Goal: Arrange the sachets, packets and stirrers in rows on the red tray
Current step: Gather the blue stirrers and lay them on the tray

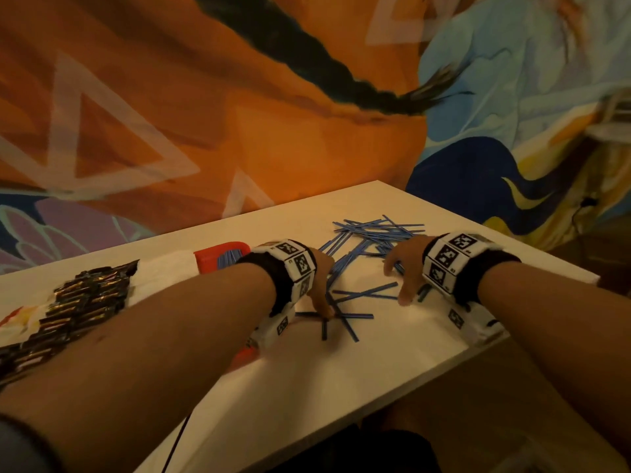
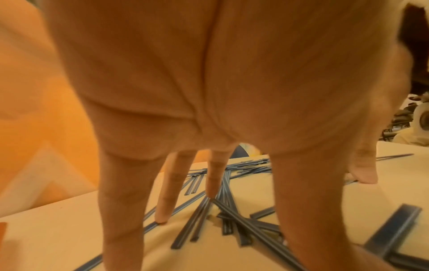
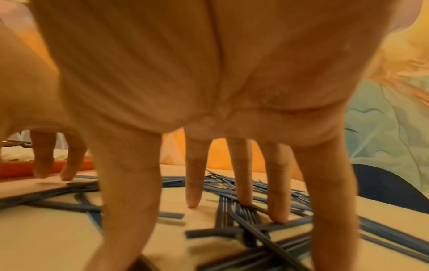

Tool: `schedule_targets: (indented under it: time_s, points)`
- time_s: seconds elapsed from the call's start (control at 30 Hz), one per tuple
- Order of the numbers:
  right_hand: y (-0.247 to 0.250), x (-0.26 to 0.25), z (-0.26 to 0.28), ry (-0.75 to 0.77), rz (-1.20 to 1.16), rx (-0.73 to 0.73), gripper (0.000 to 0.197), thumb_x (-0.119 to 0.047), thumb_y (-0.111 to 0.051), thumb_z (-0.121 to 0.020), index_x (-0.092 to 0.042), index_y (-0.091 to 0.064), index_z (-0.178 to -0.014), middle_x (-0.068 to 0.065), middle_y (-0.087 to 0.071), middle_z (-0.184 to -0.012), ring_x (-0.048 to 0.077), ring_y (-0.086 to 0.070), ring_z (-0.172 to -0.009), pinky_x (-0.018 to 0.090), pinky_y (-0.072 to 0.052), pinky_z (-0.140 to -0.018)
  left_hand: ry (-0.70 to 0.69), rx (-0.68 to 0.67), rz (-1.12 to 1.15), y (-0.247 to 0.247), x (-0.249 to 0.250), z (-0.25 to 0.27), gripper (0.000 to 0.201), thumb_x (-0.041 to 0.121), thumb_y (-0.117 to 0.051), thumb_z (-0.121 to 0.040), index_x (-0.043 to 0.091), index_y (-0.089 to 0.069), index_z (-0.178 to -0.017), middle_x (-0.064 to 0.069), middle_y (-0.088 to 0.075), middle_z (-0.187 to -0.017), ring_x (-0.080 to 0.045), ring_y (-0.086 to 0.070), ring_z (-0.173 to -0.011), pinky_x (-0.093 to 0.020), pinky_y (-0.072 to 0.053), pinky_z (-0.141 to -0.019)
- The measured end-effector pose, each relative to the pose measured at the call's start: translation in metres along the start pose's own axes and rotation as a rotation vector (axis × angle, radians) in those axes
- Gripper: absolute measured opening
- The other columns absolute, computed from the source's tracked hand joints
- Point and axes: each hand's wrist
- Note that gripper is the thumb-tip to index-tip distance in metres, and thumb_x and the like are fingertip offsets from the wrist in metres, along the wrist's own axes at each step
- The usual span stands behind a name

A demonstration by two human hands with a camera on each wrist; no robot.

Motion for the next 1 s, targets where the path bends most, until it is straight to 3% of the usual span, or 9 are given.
schedule_targets:
  time_s: [0.1, 0.23, 0.33, 0.4, 0.5, 0.7, 0.87, 0.93, 1.0]
  points:
    - [0.002, -0.001, -0.014, 0.031, -0.039, 0.04, 0.055, -0.041, -0.081, -0.078, -0.026, -0.063, -0.127, 0.0, -0.059, -0.132, 0.023, -0.057, -0.117, 0.033, -0.047, -0.095, -0.024, 0.068, -0.022, 0.007, 0.002, -0.014, 0.073, 0.052, -0.078, -0.079, 0.015, -0.05, -0.136, -0.006, -0.06, -0.12, -0.024, -0.059, -0.102, -0.036, -0.049, -0.089]
    - [0.005, -0.009, -0.027, 0.099, -0.125, 0.116, 0.05, -0.032, -0.082, -0.078, -0.025, -0.065, -0.125, -0.004, -0.064, -0.126, 0.019, -0.06, -0.113, 0.03, -0.048, -0.091, -0.024, 0.189, 0.003, 0.011, 0.004, -0.037, 0.055, 0.04, -0.078, -0.084, 0.013, -0.057, -0.127, -0.011, -0.06, -0.126, -0.029, -0.059, -0.109, -0.035, -0.047, -0.083]
    - [0.009, -0.002, -0.032, 0.106, -0.258, 0.219, 0.048, -0.031, -0.081, -0.079, -0.024, -0.065, -0.124, -0.003, -0.063, -0.126, 0.019, -0.059, -0.114, 0.028, -0.046, -0.091, -0.002, 0.236, 0.109, 0.018, 0.0, -0.053, 0.058, 0.037, -0.076, -0.087, 0.011, -0.049, -0.132, -0.014, -0.058, -0.124, -0.027, -0.054, -0.094, -0.036, -0.047, -0.081]
    - [0.011, 0.011, -0.037, 0.018, -0.29, 0.253, 0.049, -0.035, -0.082, -0.078, -0.021, -0.065, -0.122, 0.001, -0.062, -0.128, 0.024, -0.059, -0.114, 0.032, -0.048, -0.095, 0.063, 0.238, 0.189, 0.024, -0.006, -0.06, 0.051, 0.035, -0.069, -0.093, 0.008, -0.048, -0.131, -0.009, -0.057, -0.105, -0.021, -0.049, -0.079, -0.036, -0.046, -0.079]
    - [0.006, 0.025, -0.046, -0.134, -0.23, 0.167, 0.059, -0.042, -0.081, -0.076, -0.016, -0.061, -0.124, 0.006, -0.063, -0.124, 0.027, -0.06, -0.111, 0.04, -0.052, -0.096, 0.147, 0.167, 0.195, 0.028, -0.011, -0.069, 0.038, 0.046, -0.061, -0.096, 0.009, -0.053, -0.094, 0.0, -0.044, -0.075, -0.014, -0.04, -0.063, -0.032, -0.042, -0.067]
    - [-0.002, 0.004, -0.062, -0.029, -0.173, 0.214, 0.049, -0.048, -0.075, -0.075, -0.016, -0.068, -0.111, 0.001, -0.069, -0.1, 0.024, -0.066, -0.091, 0.036, -0.057, -0.083, 0.097, 0.212, 0.188, 0.025, 0.0, -0.081, 0.048, 0.054, -0.065, -0.09, 0.011, -0.05, -0.073, -0.004, -0.051, -0.07, -0.016, -0.048, -0.061, -0.032, -0.042, -0.066]
    - [0.009, -0.013, -0.067, 0.106, -0.258, 0.196, 0.037, -0.033, -0.075, -0.084, -0.022, -0.07, -0.12, 0.0, -0.069, -0.114, 0.022, -0.063, -0.105, 0.032, -0.05, -0.088, 0.086, 0.211, 0.382, 0.028, 0.001, -0.081, 0.048, 0.054, -0.063, -0.091, 0.01, -0.051, -0.077, -0.007, -0.059, -0.082, -0.023, -0.059, -0.078, -0.032, -0.052, -0.071]
    - [0.009, -0.004, -0.071, 0.073, -0.261, 0.203, 0.035, -0.029, -0.074, -0.085, -0.024, -0.068, -0.12, -0.004, -0.067, -0.119, 0.02, -0.062, -0.109, 0.032, -0.05, -0.094, 0.095, 0.145, 0.469, 0.029, 0.0, -0.081, 0.047, 0.053, -0.071, -0.086, 0.01, -0.054, -0.088, -0.009, -0.062, -0.102, -0.026, -0.063, -0.098, -0.038, -0.057, -0.088]
    - [0.007, 0.005, -0.076, -0.009, -0.207, 0.228, 0.033, -0.028, -0.071, -0.085, -0.019, -0.068, -0.116, 0.001, -0.067, -0.119, 0.024, -0.063, -0.107, 0.035, -0.053, -0.093, 0.098, 0.132, 0.421, 0.03, 0.004, -0.079, 0.052, 0.061, -0.07, -0.083, 0.012, -0.051, -0.084, -0.007, -0.061, -0.101, -0.025, -0.061, -0.099, -0.035, -0.054, -0.09]
Point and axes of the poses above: each hand's wrist, its own z-axis away from the middle knuckle, its own y-axis out of the back of the hand, x = y × z
